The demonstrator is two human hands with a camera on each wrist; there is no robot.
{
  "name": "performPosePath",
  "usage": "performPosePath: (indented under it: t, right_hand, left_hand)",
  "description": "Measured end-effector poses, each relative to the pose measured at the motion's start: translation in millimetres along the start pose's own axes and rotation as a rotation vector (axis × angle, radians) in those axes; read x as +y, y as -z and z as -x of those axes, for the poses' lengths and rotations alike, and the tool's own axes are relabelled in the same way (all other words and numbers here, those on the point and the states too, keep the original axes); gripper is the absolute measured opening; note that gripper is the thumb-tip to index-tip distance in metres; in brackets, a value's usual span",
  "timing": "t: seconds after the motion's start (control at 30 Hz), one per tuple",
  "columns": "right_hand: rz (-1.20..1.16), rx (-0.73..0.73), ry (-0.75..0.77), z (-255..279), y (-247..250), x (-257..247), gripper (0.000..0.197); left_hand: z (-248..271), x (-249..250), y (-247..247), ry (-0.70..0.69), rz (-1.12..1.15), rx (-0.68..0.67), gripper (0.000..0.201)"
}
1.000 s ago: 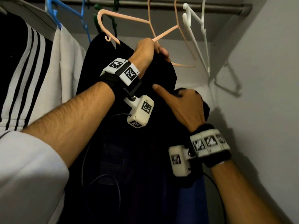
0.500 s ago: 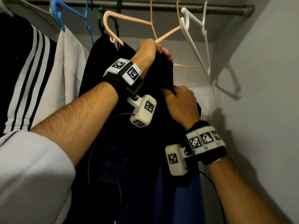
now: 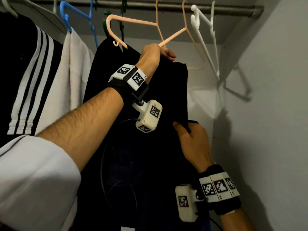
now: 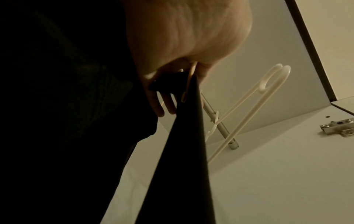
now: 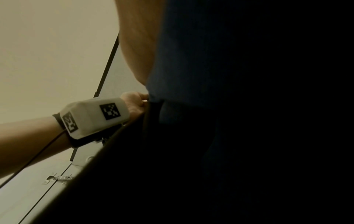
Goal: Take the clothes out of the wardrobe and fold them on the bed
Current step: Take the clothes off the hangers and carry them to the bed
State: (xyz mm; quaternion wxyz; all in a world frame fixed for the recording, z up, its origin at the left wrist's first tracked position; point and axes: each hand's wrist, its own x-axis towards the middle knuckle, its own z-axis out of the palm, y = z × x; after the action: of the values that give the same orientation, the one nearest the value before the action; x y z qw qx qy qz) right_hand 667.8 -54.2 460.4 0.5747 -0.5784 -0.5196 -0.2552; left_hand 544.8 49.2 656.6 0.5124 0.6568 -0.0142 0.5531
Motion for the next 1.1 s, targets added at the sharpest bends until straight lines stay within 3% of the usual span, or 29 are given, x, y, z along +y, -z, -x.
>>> performPosePath:
  t: [0.17, 0.6, 1.0, 1.1]
  right_hand:
    - [-0.033, 0.004, -0.028, 14, -3, 12, 0.052]
    - [-0.154, 0.144, -0.022, 32, 7, 27, 0.052]
    - [-0.191, 0.117, -0.033, 52, 9, 28, 0.054]
    - [-0.211, 0.113, -0.048, 58, 8, 29, 0.054]
  left_hand:
    - [2, 2, 4, -0.01, -0.089, 0.029, 0.034]
    - [13, 6, 7, -0.024, 0.017, 0.028, 0.032]
    - [35, -13, 6, -0.023, 0.038, 0.068, 0.017]
    - [46, -22, 11, -0.037, 0.037, 0.059, 0.021]
